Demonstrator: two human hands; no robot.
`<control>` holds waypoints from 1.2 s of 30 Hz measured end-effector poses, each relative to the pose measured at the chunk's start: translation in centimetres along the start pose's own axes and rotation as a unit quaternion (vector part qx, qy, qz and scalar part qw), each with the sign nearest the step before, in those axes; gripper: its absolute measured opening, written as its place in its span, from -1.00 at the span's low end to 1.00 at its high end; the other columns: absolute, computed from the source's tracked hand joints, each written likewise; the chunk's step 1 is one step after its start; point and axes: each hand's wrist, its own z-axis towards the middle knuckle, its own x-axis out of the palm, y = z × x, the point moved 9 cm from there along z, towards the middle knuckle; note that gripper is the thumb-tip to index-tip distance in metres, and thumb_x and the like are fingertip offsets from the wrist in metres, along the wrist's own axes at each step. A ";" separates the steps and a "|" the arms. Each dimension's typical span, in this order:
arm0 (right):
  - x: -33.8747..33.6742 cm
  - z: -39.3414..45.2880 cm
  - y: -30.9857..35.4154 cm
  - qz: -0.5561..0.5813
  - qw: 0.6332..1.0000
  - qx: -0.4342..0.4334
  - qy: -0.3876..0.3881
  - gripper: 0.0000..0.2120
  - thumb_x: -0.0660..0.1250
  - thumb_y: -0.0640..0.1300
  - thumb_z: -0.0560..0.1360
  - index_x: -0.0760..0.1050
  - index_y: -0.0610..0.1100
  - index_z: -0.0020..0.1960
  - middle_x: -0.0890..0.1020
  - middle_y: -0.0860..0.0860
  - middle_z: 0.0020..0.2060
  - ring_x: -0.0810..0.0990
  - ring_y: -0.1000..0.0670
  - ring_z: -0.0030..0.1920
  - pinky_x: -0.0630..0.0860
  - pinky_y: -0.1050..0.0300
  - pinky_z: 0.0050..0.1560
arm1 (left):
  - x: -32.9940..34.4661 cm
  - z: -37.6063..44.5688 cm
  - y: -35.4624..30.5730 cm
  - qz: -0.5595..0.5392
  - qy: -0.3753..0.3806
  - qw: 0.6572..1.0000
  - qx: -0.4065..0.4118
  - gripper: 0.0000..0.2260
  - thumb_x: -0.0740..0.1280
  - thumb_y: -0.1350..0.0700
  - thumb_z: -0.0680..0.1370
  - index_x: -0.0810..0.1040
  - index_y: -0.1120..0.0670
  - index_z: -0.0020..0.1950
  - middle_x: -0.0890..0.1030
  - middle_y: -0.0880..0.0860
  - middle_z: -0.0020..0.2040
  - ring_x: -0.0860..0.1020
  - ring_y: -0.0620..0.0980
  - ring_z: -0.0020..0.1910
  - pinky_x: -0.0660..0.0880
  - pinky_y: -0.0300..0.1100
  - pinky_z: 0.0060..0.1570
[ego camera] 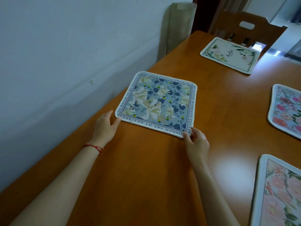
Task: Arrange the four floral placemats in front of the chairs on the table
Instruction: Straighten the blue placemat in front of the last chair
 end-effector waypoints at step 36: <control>-0.4 0.8 -3.4 0.120 0.984 0.114 -0.057 -0.65 0.38 -0.27 0.43 0.49 -0.25 0.21 0.65 -0.10 -0.01 0.61 0.03 -0.13 0.48 0.51 -0.38 | 1.7 1.3 2.3 -0.297 0.001 0.942 -0.157 -0.66 0.38 0.37 0.42 0.50 0.26 0.19 0.60 0.21 0.08 0.59 0.08 -0.07 0.52 -0.11 -0.03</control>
